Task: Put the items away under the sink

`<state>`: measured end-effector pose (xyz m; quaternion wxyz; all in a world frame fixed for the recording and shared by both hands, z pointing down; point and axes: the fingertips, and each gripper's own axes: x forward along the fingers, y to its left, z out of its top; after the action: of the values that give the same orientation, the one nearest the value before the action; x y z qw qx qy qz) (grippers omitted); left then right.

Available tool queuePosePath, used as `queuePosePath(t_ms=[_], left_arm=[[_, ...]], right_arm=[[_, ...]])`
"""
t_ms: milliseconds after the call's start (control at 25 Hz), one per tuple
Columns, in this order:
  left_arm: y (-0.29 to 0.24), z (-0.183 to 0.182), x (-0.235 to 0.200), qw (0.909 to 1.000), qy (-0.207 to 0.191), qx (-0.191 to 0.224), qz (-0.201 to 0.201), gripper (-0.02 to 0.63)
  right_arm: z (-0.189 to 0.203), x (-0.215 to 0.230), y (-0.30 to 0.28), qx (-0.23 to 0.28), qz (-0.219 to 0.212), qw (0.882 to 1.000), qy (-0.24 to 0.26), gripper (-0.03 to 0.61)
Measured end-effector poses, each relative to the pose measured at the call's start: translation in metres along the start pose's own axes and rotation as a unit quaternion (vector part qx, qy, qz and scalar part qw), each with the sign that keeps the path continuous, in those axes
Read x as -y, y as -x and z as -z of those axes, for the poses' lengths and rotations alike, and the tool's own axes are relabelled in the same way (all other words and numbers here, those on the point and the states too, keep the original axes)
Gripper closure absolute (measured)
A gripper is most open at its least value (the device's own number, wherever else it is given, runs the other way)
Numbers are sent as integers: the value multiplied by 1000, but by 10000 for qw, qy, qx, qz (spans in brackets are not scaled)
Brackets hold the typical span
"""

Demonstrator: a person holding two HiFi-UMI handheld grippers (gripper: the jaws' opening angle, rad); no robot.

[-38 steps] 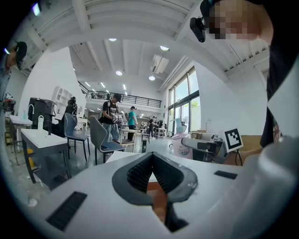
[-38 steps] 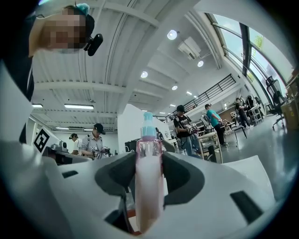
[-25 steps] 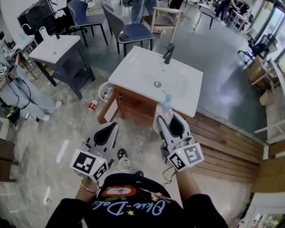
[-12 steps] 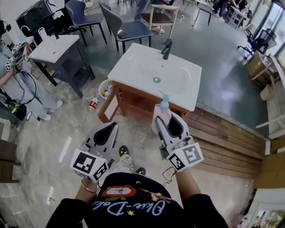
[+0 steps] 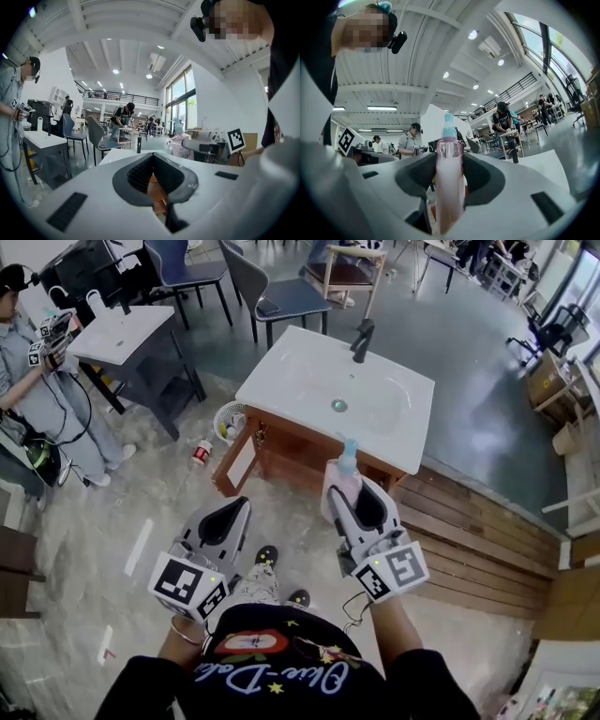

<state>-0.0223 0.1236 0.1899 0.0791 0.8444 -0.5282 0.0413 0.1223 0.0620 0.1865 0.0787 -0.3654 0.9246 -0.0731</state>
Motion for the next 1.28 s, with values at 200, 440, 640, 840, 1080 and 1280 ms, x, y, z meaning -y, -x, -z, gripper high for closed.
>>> queuePosePath(t_ms=[200,440,640,840,1080,1280], left_arm=[[-9,-2,-9,9999,-35,-32,106,606],[-28,-2,-21,9993,-6,-148,357,606],[-47,-3,-27,9977,-50,-171,654,606],[-59,0,-47,9966,14,-246,786,606],[-76,0,-66,9946,48,-285,993,606],[-88,-1,-82,9928,68,-311,1152,606]], right_arm=[[4,1,-11,-35,28,10000,3,394],[8,2,-22,-98,158,9998,-3,394],[16,4,-31,-153,273,9995,-59,394],[24,5,-49,-208,404,9989,-125,394],[31,7,-69,-243,550,9980,-176,394],[32,10,-85,-193,654,9973,-258,394]])
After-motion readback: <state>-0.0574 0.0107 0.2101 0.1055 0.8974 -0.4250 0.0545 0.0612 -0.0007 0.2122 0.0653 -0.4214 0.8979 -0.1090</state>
